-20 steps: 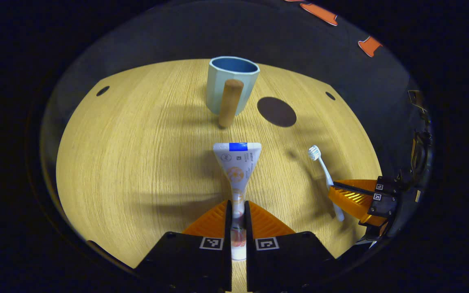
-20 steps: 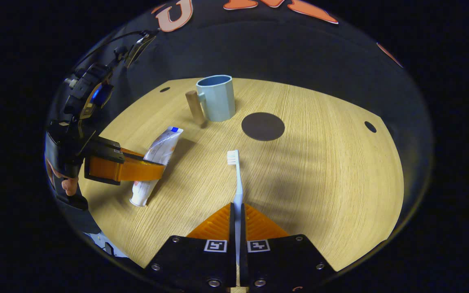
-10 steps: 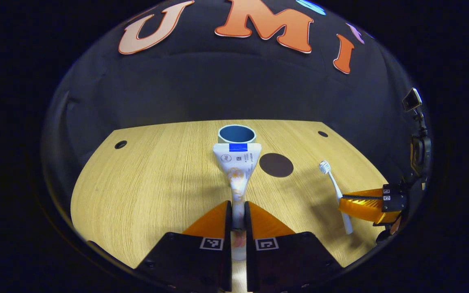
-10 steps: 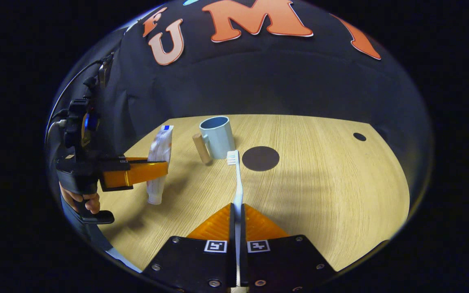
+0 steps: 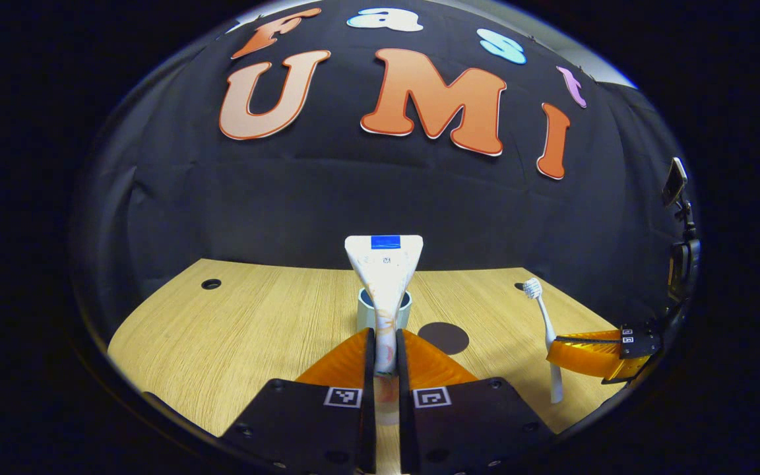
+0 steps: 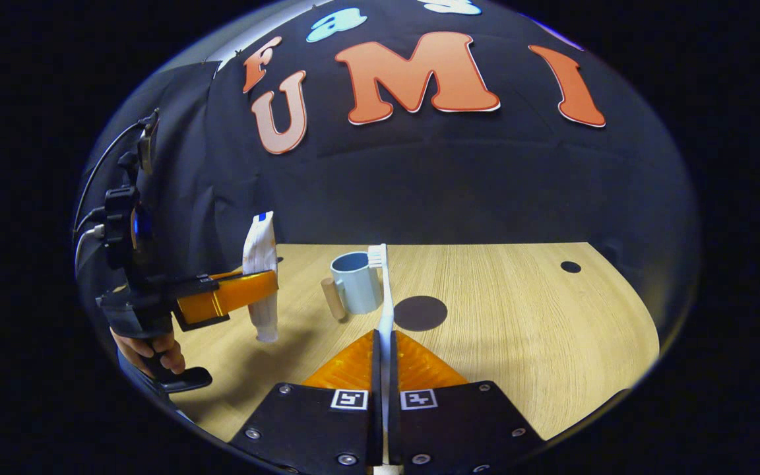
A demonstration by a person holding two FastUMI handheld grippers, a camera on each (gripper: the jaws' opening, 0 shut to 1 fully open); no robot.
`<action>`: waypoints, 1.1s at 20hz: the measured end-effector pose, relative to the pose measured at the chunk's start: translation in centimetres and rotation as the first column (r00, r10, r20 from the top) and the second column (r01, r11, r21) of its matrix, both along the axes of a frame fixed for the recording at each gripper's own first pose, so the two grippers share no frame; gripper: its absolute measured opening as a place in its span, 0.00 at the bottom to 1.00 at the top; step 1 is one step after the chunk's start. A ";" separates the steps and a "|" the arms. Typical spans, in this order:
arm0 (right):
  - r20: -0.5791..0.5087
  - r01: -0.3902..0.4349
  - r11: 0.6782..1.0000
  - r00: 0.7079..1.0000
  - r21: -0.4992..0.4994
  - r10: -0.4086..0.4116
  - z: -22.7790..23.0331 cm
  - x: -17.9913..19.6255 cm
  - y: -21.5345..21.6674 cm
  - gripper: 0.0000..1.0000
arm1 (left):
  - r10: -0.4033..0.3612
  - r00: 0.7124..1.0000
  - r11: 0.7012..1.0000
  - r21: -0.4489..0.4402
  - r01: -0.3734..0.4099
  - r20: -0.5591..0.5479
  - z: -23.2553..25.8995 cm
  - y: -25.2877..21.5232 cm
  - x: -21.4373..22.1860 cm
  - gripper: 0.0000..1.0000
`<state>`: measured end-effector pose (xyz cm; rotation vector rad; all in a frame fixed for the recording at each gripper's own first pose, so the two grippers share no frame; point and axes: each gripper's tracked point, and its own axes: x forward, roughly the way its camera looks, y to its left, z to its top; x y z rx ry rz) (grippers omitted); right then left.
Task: Put the toothbrush and toothpaste on the desktop into the cup, then pick up the cup and place it on the coaster on the desktop.
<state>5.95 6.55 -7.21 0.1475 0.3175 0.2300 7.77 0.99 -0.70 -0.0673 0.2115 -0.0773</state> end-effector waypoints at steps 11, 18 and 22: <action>0.102 0.045 0.999 0.994 0.007 -0.045 1.8 2.1 -1.7 0.04 | 0.121 0.964 0.989 -0.111 -0.097 0.238 6.9 0.4 5.6 0.13; 0.155 0.069 0.998 0.986 -0.003 -0.068 2.4 2.8 -2.6 0.04 | 0.131 0.942 0.979 -0.190 -0.074 0.308 8.7 0.0 10.8 0.13; 0.142 0.078 0.997 0.987 0.006 -0.078 2.1 3.0 -2.7 0.04 | 0.110 0.943 0.983 -0.175 -0.057 0.314 8.0 -0.6 13.4 0.13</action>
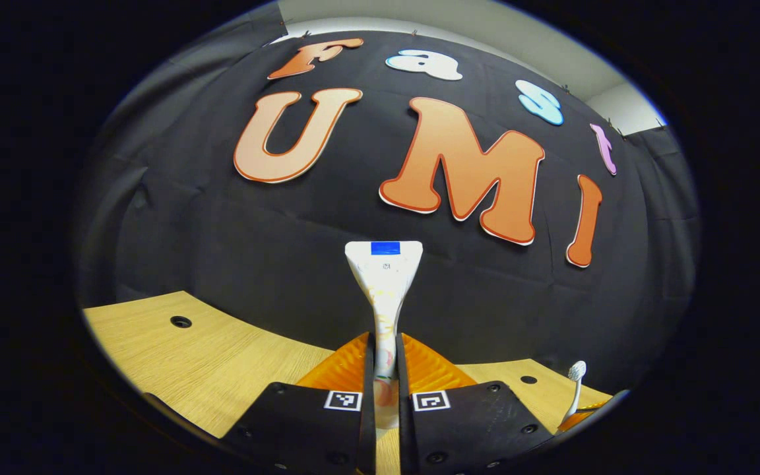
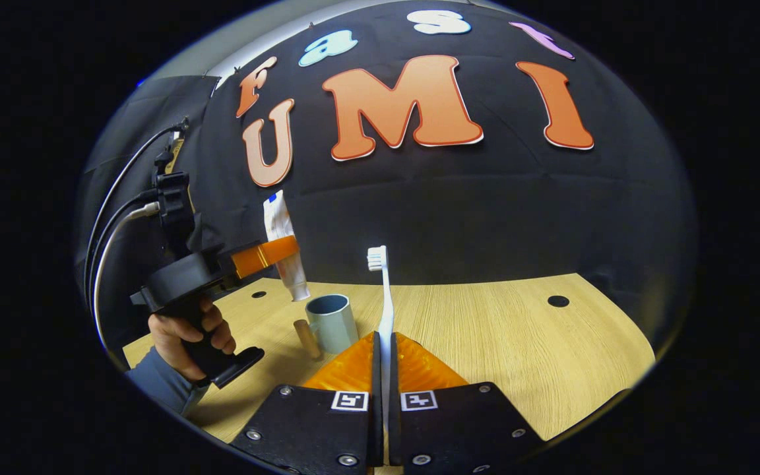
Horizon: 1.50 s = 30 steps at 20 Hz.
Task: Put the toothbrush and toothpaste on the desktop into the cup, then pick up the cup and place it on the coaster on the desktop.
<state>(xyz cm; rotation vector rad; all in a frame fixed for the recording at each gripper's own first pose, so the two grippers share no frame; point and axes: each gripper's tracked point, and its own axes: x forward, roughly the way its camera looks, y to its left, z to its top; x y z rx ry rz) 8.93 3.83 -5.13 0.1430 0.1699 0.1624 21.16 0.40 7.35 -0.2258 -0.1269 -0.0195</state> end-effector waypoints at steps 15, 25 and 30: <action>-0.013 0.044 0.999 0.999 -0.017 -0.044 1.0 0.8 -0.3 0.04 | 0.022 0.988 1.000 0.011 -0.021 -0.150 -8.8 0.6 5.8 0.15; 0.045 0.036 0.999 0.998 -0.037 -0.034 3.1 2.9 1.0 0.03 | -0.039 0.987 0.989 0.132 0.061 -0.158 -8.0 -0.3 1.5 0.65; 0.184 0.013 1.000 0.983 0.001 -0.013 6.8 3.7 2.9 0.04 | 0.016 0.995 0.986 0.165 0.000 -0.097 -6.6 2.1 -2.1 0.96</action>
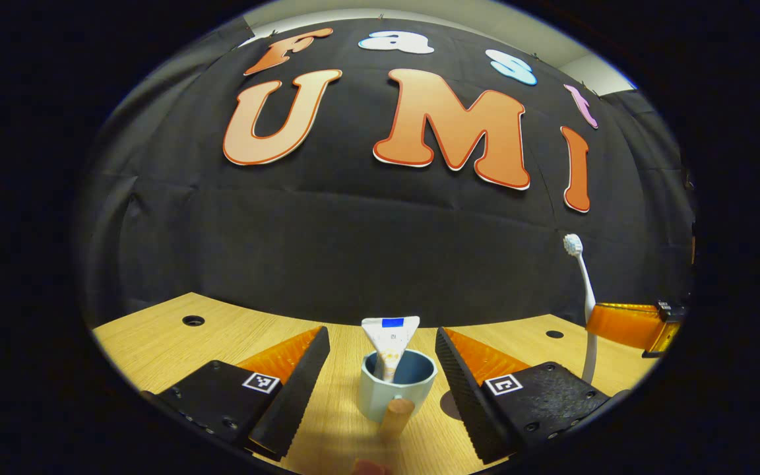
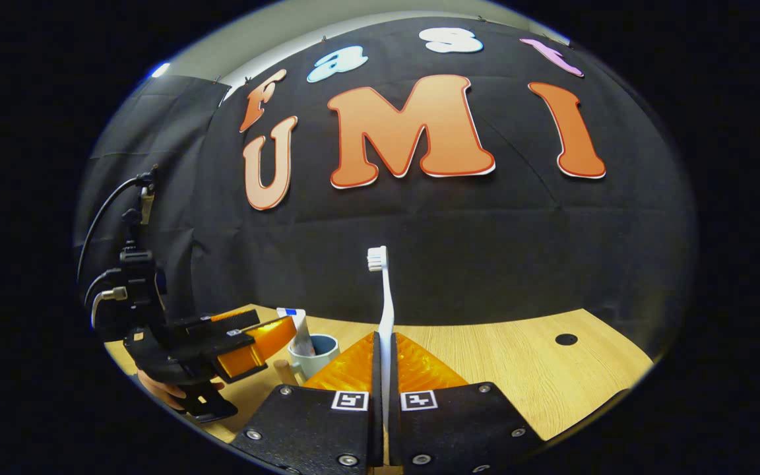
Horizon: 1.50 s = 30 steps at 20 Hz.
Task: Put the toothbrush and toothpaste on the desktop into the cup, then pick up the cup and place it on the coaster on the desktop.
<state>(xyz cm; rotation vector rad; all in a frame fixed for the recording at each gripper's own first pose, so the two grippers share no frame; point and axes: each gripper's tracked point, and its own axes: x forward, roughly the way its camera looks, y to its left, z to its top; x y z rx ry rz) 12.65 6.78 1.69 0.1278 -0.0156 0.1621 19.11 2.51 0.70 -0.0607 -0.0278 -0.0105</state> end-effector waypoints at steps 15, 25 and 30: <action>0.236 -0.164 0.969 0.964 0.184 0.118 5.8 6.2 7.4 0.04 | 0.089 0.992 0.995 0.044 -0.093 0.093 0.6 6.7 -8.4 0.96; 0.186 -0.164 0.969 0.974 0.182 0.130 1.4 12.2 11.1 0.03 | 0.107 0.994 0.992 0.059 -0.108 0.013 -2.4 8.0 -7.9 0.97; 0.126 -0.161 0.966 0.983 0.203 0.137 -0.9 12.9 10.7 0.05 | 0.101 0.995 0.993 0.060 -0.100 -0.018 -3.3 7.4 -7.3 0.97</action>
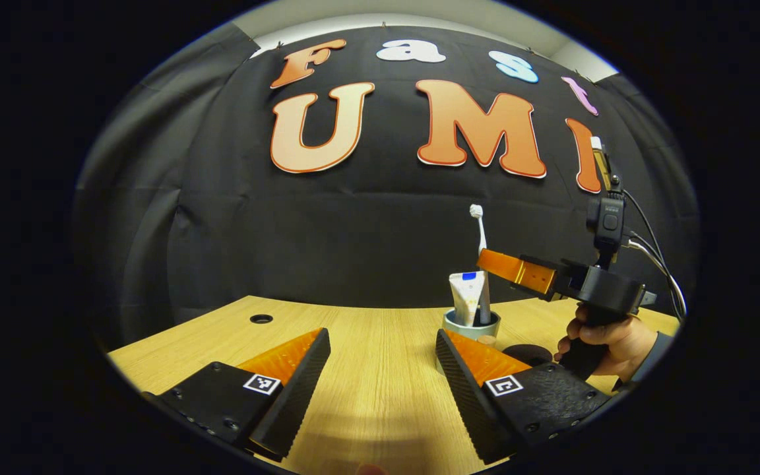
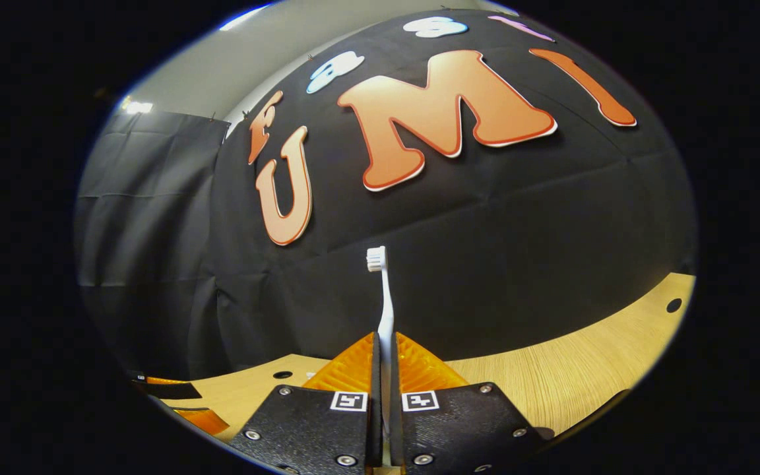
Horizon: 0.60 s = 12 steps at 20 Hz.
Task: Put the toothbrush and toothpaste on the desktop into the cup, then pick up the cup and place it on the coaster on the desktop.
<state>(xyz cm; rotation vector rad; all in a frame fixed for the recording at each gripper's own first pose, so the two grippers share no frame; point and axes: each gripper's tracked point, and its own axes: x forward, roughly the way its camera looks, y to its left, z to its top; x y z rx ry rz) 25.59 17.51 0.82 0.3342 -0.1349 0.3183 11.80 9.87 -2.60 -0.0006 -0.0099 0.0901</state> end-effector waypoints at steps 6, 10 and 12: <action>-0.068 -0.020 1.000 0.998 -0.013 0.019 -1.5 -1.1 -0.5 0.06 | -0.009 1.000 1.000 -0.020 0.008 -0.011 0.1 -1.2 -0.7 0.96; -0.075 -0.017 1.000 0.997 -0.009 0.016 -0.9 -2.8 -1.5 0.08 | -0.003 1.000 1.000 -0.027 0.003 -0.004 1.1 -1.7 -1.7 0.96; -0.058 -0.011 1.000 0.998 -0.022 0.010 0.2 -4.3 -2.6 0.11 | -0.012 1.000 1.000 -0.024 0.012 0.009 2.3 -2.6 -2.1 0.97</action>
